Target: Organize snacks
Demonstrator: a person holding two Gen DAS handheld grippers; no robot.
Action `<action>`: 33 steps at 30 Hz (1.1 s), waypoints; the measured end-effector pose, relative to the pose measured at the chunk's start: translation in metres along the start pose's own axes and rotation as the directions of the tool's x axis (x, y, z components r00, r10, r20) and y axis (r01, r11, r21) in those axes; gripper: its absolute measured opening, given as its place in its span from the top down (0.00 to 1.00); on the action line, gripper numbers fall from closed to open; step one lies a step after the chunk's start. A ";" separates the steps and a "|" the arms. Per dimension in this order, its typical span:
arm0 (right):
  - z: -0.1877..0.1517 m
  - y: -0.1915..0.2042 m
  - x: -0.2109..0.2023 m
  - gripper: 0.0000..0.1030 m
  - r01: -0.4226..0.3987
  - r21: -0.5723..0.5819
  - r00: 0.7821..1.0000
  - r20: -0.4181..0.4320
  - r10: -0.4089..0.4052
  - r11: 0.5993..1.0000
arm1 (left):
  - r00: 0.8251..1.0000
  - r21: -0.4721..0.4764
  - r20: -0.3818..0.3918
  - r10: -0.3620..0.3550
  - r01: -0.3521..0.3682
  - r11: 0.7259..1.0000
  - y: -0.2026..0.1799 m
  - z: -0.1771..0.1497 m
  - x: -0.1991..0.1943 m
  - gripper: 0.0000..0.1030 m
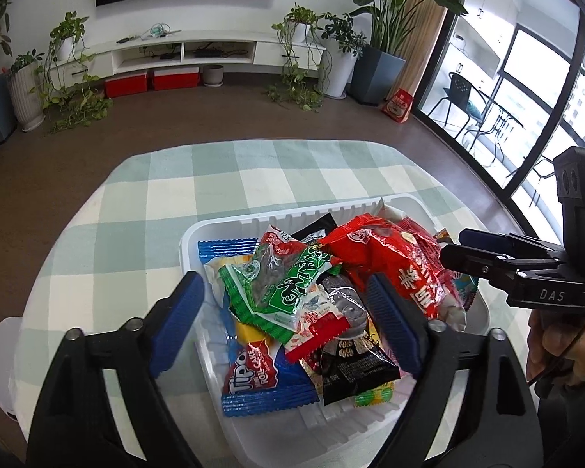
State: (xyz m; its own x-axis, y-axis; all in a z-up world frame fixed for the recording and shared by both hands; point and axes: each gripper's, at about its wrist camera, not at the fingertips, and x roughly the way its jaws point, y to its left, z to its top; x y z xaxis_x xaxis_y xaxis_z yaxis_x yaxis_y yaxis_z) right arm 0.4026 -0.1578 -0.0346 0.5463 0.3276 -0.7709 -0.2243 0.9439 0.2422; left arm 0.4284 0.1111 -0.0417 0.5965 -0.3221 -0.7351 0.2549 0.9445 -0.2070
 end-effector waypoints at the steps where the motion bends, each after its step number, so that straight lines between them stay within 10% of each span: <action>1: -0.002 0.000 -0.002 0.25 0.000 0.002 1.000 0.004 0.000 1.000 | 1.000 -0.002 0.010 0.005 -0.005 1.000 -0.001 -0.002 -0.004 0.14; 18: -0.081 0.014 -0.093 0.08 -0.029 0.006 0.992 0.127 0.028 1.000 | 0.976 0.045 0.210 0.054 -0.065 0.997 -0.080 -0.094 -0.132 0.00; 33: -0.155 0.041 -0.207 0.00 0.035 -0.048 0.940 0.342 -0.017 0.998 | 0.880 -0.118 0.399 0.256 -0.228 0.967 -0.140 -0.166 -0.263 0.00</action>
State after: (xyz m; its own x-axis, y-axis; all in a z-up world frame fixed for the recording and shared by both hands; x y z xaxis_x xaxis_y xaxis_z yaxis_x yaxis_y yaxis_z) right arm 0.1548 -0.1933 0.0434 0.7928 0.3058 -0.5272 -0.2436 0.9519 0.1859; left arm 0.1097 0.0741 0.0731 0.8942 -0.0671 -0.4426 0.0209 0.9939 -0.1085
